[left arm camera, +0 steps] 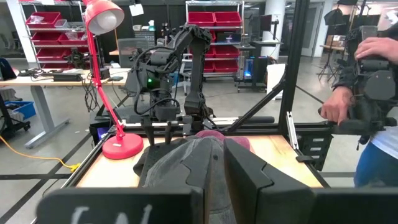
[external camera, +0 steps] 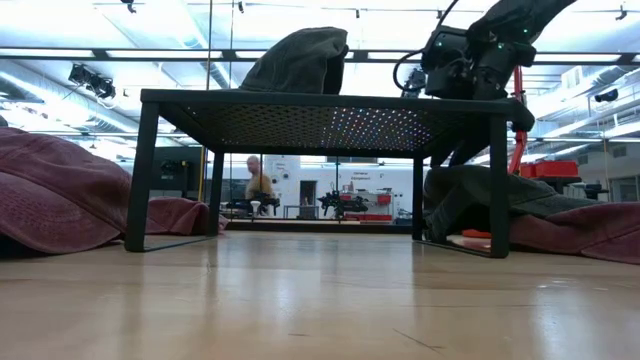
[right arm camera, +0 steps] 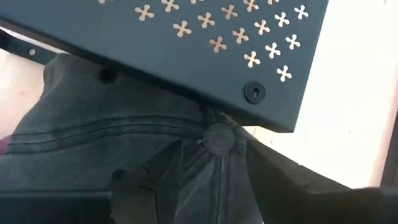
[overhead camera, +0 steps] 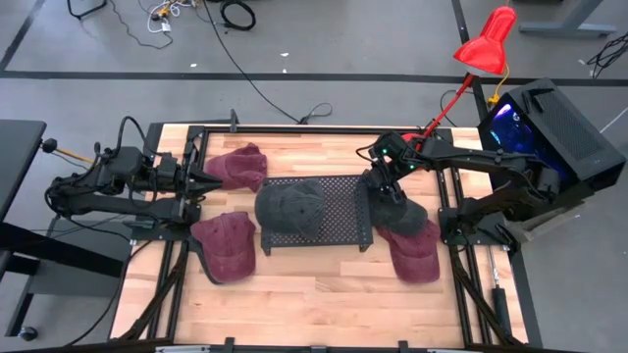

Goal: Pick & Place hat
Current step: Stack the top black cap on top of the black cap on the shelf

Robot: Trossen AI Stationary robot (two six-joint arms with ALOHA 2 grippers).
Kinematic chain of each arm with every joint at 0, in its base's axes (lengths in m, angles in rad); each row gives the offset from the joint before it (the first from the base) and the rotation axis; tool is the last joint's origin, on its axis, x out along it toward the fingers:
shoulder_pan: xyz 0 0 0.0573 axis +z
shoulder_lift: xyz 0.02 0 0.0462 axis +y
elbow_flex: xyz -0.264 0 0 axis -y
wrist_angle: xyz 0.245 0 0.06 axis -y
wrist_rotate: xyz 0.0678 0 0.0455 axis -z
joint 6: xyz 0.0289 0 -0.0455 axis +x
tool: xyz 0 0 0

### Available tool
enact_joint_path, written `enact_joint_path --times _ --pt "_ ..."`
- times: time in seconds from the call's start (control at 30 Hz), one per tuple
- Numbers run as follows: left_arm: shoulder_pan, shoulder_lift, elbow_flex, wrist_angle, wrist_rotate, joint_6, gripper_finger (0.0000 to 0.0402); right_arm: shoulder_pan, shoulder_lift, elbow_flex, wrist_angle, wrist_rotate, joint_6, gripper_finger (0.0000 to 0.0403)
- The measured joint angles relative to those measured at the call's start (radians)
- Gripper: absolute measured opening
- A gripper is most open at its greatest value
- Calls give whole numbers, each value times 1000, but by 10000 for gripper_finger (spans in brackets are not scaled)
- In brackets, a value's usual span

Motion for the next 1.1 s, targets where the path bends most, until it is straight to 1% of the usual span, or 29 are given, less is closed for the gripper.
enact_joint_path --times 0.1,0.27,0.4,0.6,0.9,1.1 --pt "0 0 0 0 0 0 48 -1 0 -13 12 -1 1 178" --pt "0 0 0 0 0 0 48 0 0 -59 81 -1 3 178" --pt "0 0 0 0 0 0 48 0 0 -66 92 -1 7 178" --pt "0 0 0 0 0 0 48 -1 0 -66 144 1 75 178" --pt "0 0 0 0 0 0 48 -1 0 -66 121 -2 80 178" --pt "0 0 0 0 0 0 48 -1 0 -66 124 0 56 178"
